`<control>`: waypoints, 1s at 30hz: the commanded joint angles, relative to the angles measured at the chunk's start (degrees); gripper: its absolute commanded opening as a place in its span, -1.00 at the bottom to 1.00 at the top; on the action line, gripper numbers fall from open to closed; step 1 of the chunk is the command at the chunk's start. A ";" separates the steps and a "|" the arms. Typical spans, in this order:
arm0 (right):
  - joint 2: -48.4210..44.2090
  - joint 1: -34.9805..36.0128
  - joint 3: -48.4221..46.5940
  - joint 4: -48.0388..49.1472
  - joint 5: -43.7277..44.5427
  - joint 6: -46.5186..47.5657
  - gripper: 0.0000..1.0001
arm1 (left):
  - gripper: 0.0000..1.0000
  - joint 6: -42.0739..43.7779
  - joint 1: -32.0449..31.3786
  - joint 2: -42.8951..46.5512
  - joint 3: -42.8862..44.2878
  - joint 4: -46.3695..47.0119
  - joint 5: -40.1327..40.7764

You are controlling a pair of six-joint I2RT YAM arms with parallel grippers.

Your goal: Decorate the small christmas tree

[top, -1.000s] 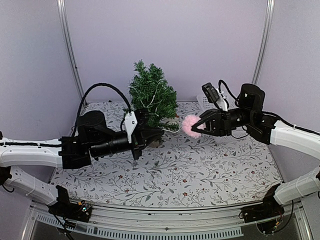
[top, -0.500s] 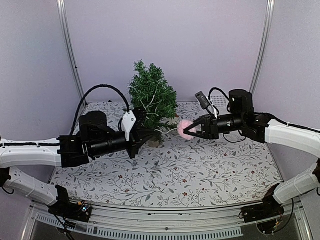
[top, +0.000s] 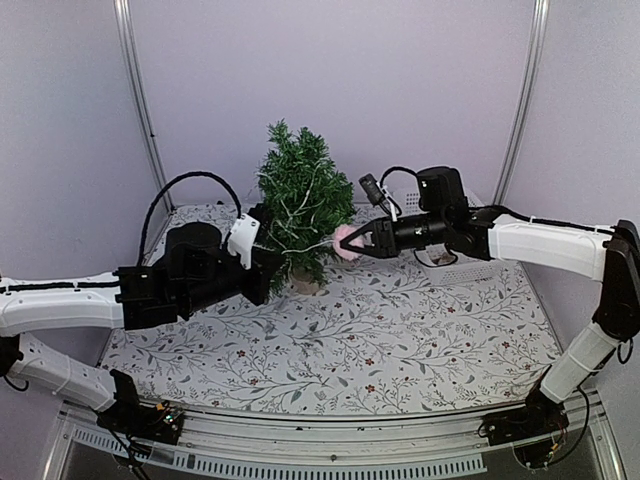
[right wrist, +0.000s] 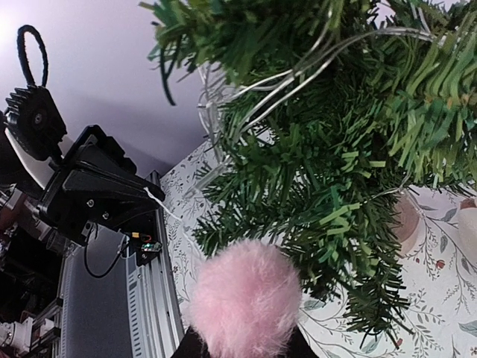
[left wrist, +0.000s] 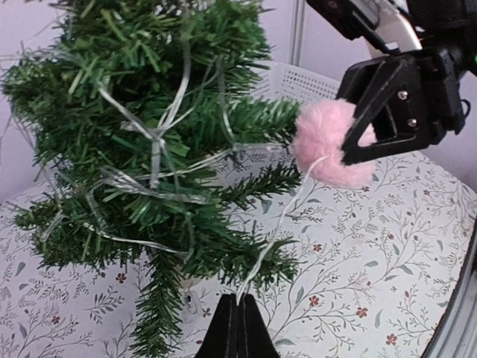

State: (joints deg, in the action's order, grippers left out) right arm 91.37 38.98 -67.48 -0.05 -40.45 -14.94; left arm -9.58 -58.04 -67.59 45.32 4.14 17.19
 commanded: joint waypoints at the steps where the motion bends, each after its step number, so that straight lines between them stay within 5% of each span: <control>1: 2.89 1.02 -2.93 -2.23 3.64 0.28 -1.00 | -1.00 -4.58 1.64 -0.09 1.22 -3.95 6.62; 16: 7.03 2.89 -4.05 -3.77 5.52 1.67 -1.00 | -1.00 -5.71 1.84 -3.04 -1.84 -8.02 -2.71; 30: 8.18 3.64 -4.07 -2.93 5.68 1.03 -1.00 | -1.00 -2.25 -1.74 -15.31 10.18 -11.18 -11.52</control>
State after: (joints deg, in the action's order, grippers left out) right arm 98.72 42.26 -70.08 -3.44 -35.35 -14.11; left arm -13.06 -58.59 -80.47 50.74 -6.85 9.17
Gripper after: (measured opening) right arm 0.188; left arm 0.006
